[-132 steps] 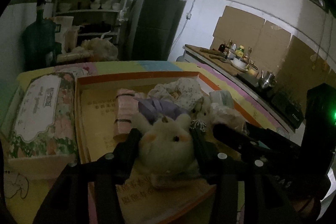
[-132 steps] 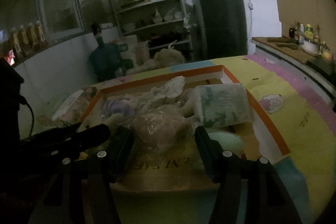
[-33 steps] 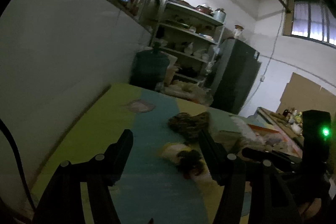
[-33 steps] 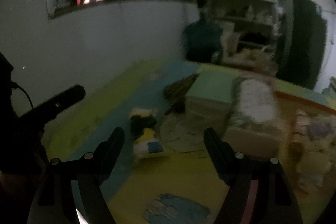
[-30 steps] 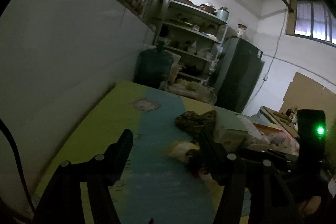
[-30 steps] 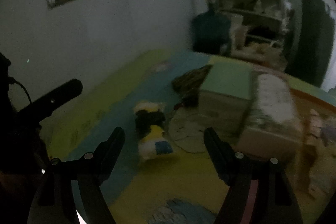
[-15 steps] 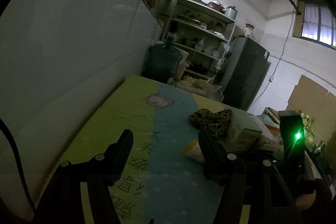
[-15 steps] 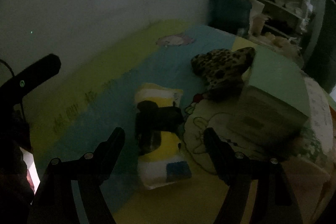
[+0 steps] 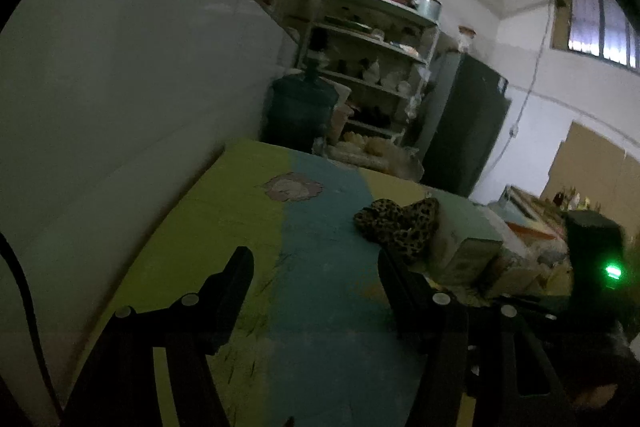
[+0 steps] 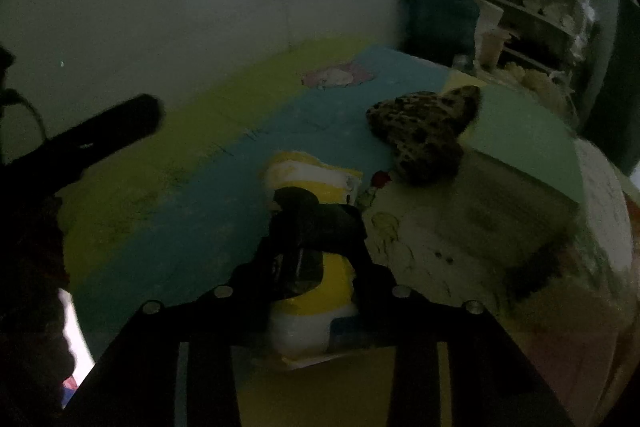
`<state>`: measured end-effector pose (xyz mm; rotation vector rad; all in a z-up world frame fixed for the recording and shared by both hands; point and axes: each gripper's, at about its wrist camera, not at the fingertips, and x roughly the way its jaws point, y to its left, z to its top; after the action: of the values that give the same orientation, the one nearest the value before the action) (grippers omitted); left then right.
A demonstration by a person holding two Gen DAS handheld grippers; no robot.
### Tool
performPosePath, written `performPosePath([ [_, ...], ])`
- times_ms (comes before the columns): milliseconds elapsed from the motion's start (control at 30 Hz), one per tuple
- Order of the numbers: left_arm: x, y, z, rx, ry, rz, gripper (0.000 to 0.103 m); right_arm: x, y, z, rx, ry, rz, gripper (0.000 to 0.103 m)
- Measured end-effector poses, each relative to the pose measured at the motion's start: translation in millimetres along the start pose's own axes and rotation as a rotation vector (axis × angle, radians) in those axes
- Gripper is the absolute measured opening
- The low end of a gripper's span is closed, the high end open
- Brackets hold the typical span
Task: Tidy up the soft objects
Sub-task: 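Grasp the leopard-print cloth with the left gripper while the right grasps the yellow-white plush toy, then lift the leopard-print cloth and yellow-white toy off the mat with both grippers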
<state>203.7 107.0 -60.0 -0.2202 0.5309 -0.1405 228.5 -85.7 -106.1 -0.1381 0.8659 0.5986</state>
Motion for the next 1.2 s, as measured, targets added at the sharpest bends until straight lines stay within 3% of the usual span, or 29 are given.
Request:
performPosePath([
  [267,45.0,-41.5,33.3,0.072,0.069,-0.115,0.064,-46.7,-15.1,-26.1,0.081,-0.058,0.002,0.038],
  [433,90.1,-61.2,46.4,0.089,0.087,-0.025,0.064,-72.5,-25.4,-40.9,0.115,-0.087,-0.01,0.038],
  [600,143.8,-63.7,49.1,0.053,0.21,-0.009,0.064,-87.9,-37.6,-51.4,0.141,-0.1,-0.022,0.039],
  [700,166.4,-61.1,42.2,0.043,0.285,0.018,0.054,-96.9,-44.2,-56.2,0.155,-0.113,-0.025,0.039],
  [800,177.1,-62.2,33.7,0.03,0.351,-0.016,0.05,-98.9,-51.1,-56.2,0.168,-0.122,-0.025,0.039],
  [833,176.8,-64.8,33.0,0.042,0.345,-0.007,0.048,-99.3,-52.8,-56.7,0.173,-0.123,-0.023,0.039],
  [1000,175.5,-75.2,29.7,0.074,0.353,-0.032,0.014,-94.1,-59.8,-59.2,0.198,-0.127,-0.008,0.039],
  [1200,166.8,-77.5,28.4,0.078,0.333,-0.056,0.008,-97.4,-62.6,-60.0,0.207,-0.137,-0.008,0.039],
])
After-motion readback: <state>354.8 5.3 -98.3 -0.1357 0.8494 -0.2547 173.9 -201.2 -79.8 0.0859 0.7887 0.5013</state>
